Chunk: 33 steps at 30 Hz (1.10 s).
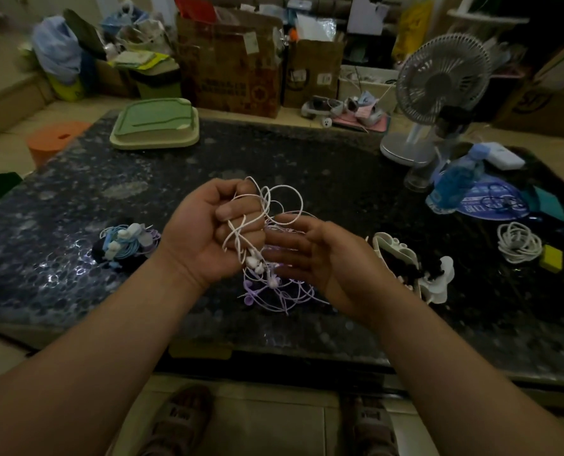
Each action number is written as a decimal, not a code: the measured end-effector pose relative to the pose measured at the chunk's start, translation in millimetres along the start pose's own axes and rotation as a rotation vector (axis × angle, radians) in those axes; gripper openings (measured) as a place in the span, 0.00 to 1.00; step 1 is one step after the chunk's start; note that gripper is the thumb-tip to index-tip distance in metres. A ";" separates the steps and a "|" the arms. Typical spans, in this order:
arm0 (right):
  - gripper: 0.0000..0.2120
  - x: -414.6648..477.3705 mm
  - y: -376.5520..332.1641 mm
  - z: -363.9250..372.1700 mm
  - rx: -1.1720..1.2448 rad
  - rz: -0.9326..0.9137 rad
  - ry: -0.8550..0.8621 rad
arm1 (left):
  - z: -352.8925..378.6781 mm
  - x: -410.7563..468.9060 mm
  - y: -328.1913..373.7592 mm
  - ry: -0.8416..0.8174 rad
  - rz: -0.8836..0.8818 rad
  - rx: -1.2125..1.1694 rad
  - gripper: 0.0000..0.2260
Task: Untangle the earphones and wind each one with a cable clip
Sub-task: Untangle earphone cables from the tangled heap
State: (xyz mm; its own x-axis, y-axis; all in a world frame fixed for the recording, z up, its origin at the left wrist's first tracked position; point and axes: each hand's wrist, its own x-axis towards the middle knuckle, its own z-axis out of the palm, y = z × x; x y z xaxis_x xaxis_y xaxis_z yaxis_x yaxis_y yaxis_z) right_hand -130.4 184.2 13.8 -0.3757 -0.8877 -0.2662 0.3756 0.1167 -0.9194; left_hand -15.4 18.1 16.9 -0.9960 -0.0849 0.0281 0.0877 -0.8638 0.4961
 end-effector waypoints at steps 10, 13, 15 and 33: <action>0.16 -13.3 2.2 10.9 -0.135 0.014 -0.105 | 1.1 0.5 -7.1 0.113 0.035 0.016 0.10; 0.17 -15.0 7.0 13.3 -0.191 0.033 -0.093 | -0.6 0.8 -9.4 0.247 0.084 -0.015 0.11; 0.14 -13.5 8.8 13.3 -0.198 0.023 -0.044 | -0.5 -0.5 -10.5 0.350 0.122 -0.007 0.10; 0.05 -16.1 8.6 7.9 -0.353 -0.017 -0.019 | 10.9 -12.3 -17.4 0.449 0.104 0.127 0.10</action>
State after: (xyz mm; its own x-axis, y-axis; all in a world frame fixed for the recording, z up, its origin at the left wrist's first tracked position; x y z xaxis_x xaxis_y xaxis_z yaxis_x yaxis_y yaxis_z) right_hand -114.4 195.9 12.5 -0.3618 -0.8987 -0.2478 0.0526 0.2457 -0.9679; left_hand -4.8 39.7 17.4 -0.8733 -0.3980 -0.2810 0.1556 -0.7743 0.6133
